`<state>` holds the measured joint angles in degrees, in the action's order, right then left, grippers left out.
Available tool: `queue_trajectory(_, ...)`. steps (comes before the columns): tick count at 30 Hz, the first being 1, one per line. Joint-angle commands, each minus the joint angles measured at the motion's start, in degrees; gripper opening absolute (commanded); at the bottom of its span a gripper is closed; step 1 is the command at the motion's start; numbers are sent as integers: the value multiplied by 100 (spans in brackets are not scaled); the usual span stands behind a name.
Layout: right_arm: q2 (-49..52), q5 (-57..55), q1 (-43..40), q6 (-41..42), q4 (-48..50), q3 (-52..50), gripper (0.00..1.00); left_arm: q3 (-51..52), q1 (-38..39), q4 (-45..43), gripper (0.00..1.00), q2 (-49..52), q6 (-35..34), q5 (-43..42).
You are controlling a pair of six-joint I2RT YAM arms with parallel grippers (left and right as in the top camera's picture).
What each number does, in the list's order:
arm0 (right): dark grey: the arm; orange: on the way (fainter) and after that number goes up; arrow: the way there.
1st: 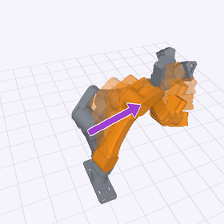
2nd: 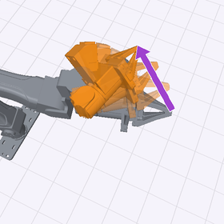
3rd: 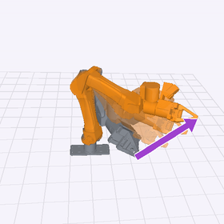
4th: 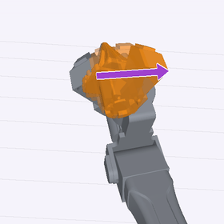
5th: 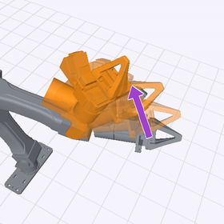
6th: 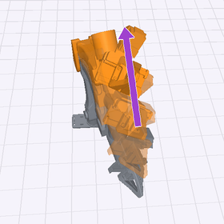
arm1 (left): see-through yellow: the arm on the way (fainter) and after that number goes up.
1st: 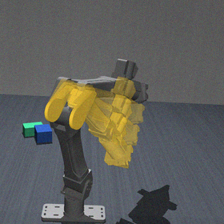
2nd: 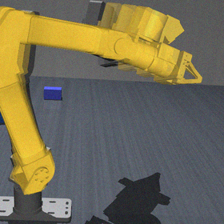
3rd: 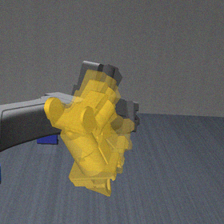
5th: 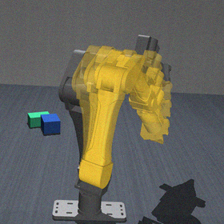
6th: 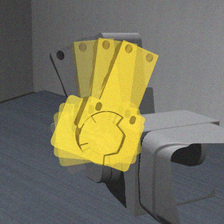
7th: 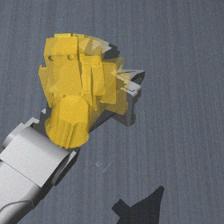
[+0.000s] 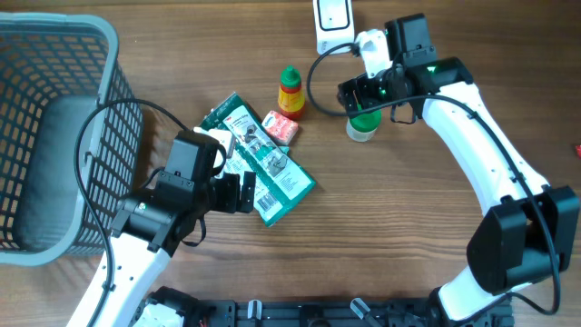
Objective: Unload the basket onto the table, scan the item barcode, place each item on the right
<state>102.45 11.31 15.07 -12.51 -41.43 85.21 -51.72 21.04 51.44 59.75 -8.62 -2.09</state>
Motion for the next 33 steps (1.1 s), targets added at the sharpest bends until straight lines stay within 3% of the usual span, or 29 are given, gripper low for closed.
queue_trajectory(1, 501, -17, 7, -763, 160, -46, 100, 20, -33, 4, 100, 0, 94, -85)
queue_trajectory(15, 1178, -101, -9, -782, -326, -46, 98, 20, -33, 4, 100, 0, 92, -87)
queue_trajectory(20, 1178, -286, -20, -588, -323, -46, 73, 20, -33, 4, 100, 0, 94, -87)
queue_trajectory(24, 1178, -614, -22, -308, -352, -46, 61, 20, -33, 4, 100, 0, 92, -87)
queue_trajectory(27, 1178, -975, -22, 179, -345, -46, 62, 20, -33, 4, 100, 0, 94, -87)
queue_trajectory(33, 1176, -1880, -22, 2031, -361, -42, 62, 20, -33, 4, 100, 0, 94, -87)
